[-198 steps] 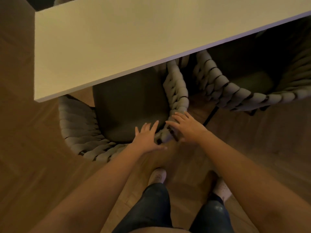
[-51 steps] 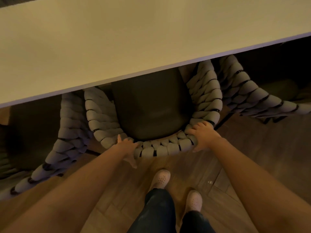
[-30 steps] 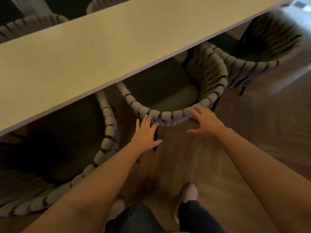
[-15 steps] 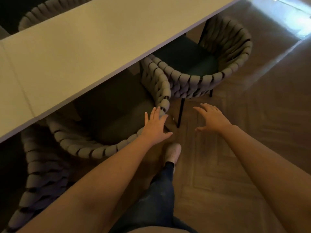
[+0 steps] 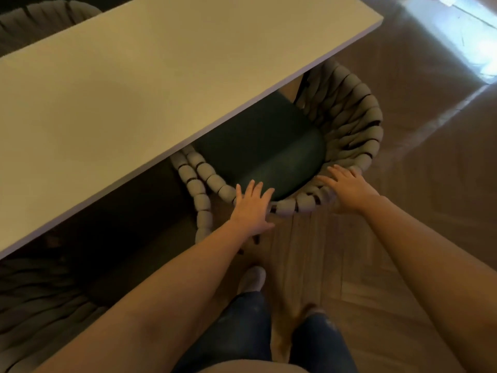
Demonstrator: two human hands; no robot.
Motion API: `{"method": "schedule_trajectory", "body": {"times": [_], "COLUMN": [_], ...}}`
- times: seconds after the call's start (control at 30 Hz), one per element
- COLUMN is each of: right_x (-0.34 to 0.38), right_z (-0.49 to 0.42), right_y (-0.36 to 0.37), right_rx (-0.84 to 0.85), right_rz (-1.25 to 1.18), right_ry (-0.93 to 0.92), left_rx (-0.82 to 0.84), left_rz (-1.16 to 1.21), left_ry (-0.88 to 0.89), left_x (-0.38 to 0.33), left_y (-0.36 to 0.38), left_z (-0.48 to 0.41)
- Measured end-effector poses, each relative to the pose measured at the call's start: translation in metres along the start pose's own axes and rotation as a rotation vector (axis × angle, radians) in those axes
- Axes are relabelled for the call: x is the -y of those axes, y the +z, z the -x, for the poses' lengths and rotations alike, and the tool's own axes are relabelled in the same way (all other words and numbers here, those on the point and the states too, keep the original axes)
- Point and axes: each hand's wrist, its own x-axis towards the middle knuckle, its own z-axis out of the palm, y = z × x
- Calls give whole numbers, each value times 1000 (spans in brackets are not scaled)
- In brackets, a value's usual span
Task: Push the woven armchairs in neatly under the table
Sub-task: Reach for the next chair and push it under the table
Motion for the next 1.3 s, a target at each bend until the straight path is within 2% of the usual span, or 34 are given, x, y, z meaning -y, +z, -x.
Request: {"method": "schedule_trajectory", "body": {"times": [0.13,0.27,0.43,0.57,0.83,1.0,1.3], "right_x": [-62,-120,-171,-184,-197,-227,-259], "right_z": [-30,-67,-112,-125,-106,-78,-40], "right_y": [-1,-1,-5,1,16,47,78], "right_rx": [165,212,151,25,62,21,46], "right_rz": [189,333,371,385,324,255,282], "right_ry": [-35,-232,-531,-667,-649,-631,-600], "left_rx": [154,196,170,111,185,224,250], "left_rz": [72,35,72,43,42,45,-5], "left_ry": [-50,-143,-417,-545,-573,-549,-502], "left_x": [-34,-87,-123,-131,-159,-194,-241], "left_y": [1,11,17,22,15,33,43], "left_z": [-44,-80,-95,-93,-92,-90,-85]}}
